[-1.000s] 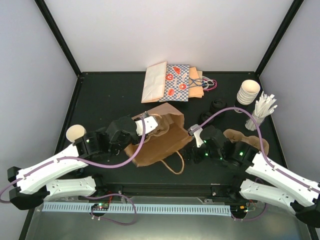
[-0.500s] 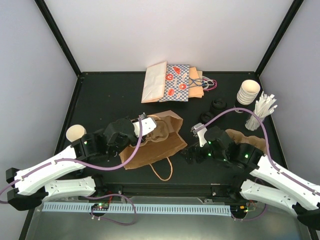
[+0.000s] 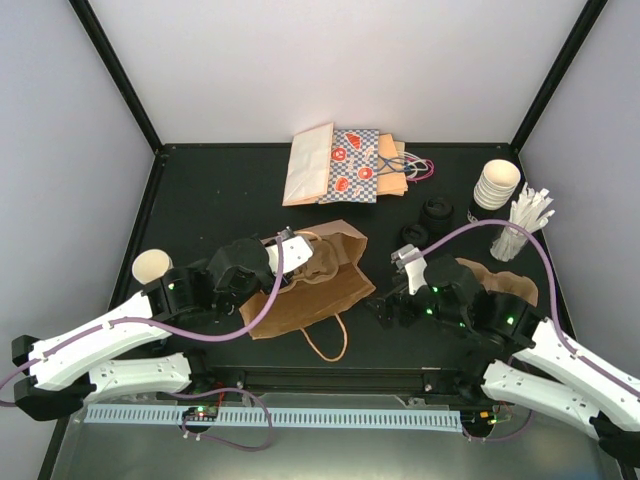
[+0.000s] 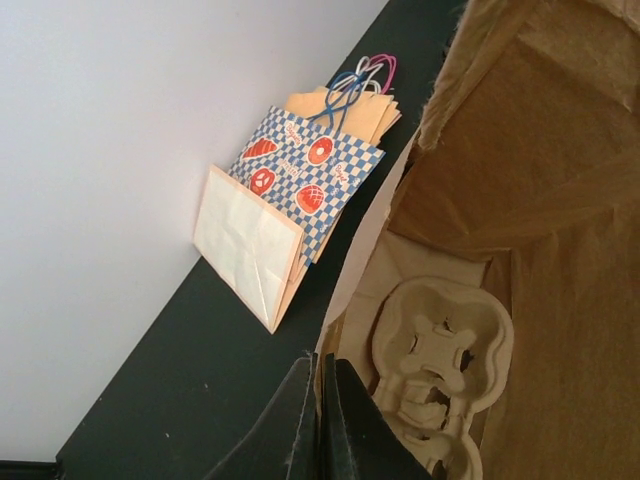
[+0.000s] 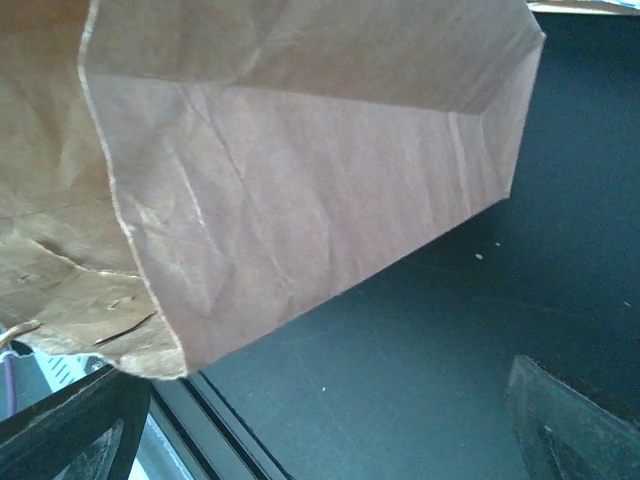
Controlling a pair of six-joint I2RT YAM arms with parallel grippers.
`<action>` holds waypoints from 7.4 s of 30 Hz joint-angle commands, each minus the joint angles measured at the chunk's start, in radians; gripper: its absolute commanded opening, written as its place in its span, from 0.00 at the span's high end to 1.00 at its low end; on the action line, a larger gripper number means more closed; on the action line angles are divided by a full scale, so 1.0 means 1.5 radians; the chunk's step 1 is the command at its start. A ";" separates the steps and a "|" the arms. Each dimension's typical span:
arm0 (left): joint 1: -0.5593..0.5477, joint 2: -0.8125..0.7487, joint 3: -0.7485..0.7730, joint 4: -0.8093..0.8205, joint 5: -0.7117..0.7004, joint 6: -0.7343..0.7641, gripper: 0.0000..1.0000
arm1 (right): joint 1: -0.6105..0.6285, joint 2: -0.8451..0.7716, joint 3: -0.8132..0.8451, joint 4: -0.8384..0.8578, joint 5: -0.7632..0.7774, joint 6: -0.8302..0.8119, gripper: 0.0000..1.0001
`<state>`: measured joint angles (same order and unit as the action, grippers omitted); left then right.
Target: Pack the takeout coffee
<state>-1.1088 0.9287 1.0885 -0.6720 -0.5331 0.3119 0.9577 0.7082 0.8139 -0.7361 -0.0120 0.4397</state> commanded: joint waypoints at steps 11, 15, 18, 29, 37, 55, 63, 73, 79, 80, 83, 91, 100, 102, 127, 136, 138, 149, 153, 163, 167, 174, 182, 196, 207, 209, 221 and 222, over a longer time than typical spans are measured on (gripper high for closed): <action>-0.007 -0.007 0.003 0.026 0.003 -0.005 0.97 | -0.002 0.006 0.021 0.082 -0.062 -0.032 0.00; -0.007 -0.007 0.005 0.030 0.003 -0.002 0.97 | -0.002 0.021 0.019 0.102 -0.065 -0.032 0.00; -0.007 -0.006 0.005 0.033 0.002 0.000 0.97 | -0.001 0.032 0.016 0.110 -0.066 -0.032 0.00; -0.007 -0.006 0.007 0.034 0.000 0.000 0.97 | -0.001 0.046 -0.009 0.078 0.006 -0.007 0.01; -0.008 -0.005 0.004 0.039 0.004 0.000 0.97 | -0.001 0.020 -0.073 0.076 -0.003 0.012 0.01; -0.015 -0.024 -0.009 0.041 0.053 -0.012 0.97 | -0.001 0.013 -0.128 0.103 -0.035 0.042 0.05; -0.020 -0.046 -0.034 0.050 0.068 -0.026 0.96 | 0.000 -0.006 -0.159 0.115 -0.049 0.060 0.06; -0.021 -0.044 -0.024 0.048 0.072 -0.037 0.96 | -0.001 0.001 -0.118 0.104 -0.041 0.046 0.05; -0.020 -0.044 -0.017 0.041 0.066 -0.044 0.97 | -0.001 -0.004 -0.071 0.082 -0.030 0.040 0.03; -0.021 -0.044 -0.017 0.041 0.066 -0.045 0.96 | -0.001 -0.004 -0.061 0.077 -0.029 0.038 0.03; -0.021 -0.045 -0.018 0.041 0.067 -0.047 0.96 | 0.000 -0.001 -0.045 0.066 -0.030 0.032 0.02; -0.021 -0.043 -0.015 0.044 0.064 -0.052 0.97 | -0.001 0.001 -0.016 0.053 -0.041 0.024 0.02; -0.019 -0.036 0.003 0.036 0.045 -0.076 0.96 | -0.001 -0.010 0.017 0.041 -0.017 0.017 0.00; -0.019 -0.029 0.012 0.030 0.039 -0.082 0.96 | -0.002 -0.013 0.026 0.034 -0.002 0.014 0.00; 0.286 0.166 0.262 -0.190 0.269 -0.265 0.98 | -0.001 -0.085 0.117 -0.056 0.350 0.090 0.00; 0.454 0.223 0.292 -0.173 0.409 -0.279 0.98 | -0.002 -0.078 0.083 -0.048 0.322 0.096 0.00; 0.489 0.230 0.297 -0.165 0.436 -0.278 0.98 | -0.001 -0.073 0.078 -0.042 0.312 0.095 0.00; 0.610 0.306 0.296 -0.130 0.533 -0.294 0.98 | -0.002 -0.025 0.056 -0.022 0.275 0.089 0.00; 0.629 0.321 0.294 -0.136 0.543 -0.294 0.98 | -0.002 -0.017 0.050 -0.016 0.268 0.088 0.00; 0.643 0.305 0.285 -0.133 0.534 -0.284 0.65 | -0.001 0.006 0.051 -0.006 0.256 0.080 0.00; 0.643 0.275 0.285 -0.133 0.519 -0.281 0.42 | -0.002 0.014 0.054 -0.007 0.256 0.076 0.00; 0.643 0.173 0.279 -0.132 0.497 -0.278 0.02 | -0.001 0.030 0.056 -0.007 0.253 0.072 0.00; 0.643 0.074 0.282 -0.200 0.450 -0.297 0.01 | -0.001 0.052 0.065 -0.005 0.249 0.065 0.00; 0.643 -0.126 0.130 -0.293 0.450 -0.348 0.01 | -0.002 0.119 0.032 0.034 0.200 0.092 0.00; 0.642 -0.218 -0.011 -0.295 0.527 -0.417 0.01 | -0.001 0.168 -0.062 0.169 0.042 0.161 0.00; 0.643 -0.230 -0.042 -0.290 0.532 -0.446 0.01 | -0.002 0.178 -0.072 0.185 0.025 0.170 0.00; 0.643 -0.348 -0.204 -0.269 0.488 -0.606 0.06 | -0.002 0.191 -0.077 0.189 0.034 0.170 0.00; 0.643 -0.355 -0.217 -0.267 0.483 -0.616 0.07 | -0.001 0.192 -0.078 0.189 0.036 0.171 0.00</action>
<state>-0.1505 0.4343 0.8070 -1.0950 0.2260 -0.5026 0.9577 0.9997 0.6991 -0.4835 0.0402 0.6830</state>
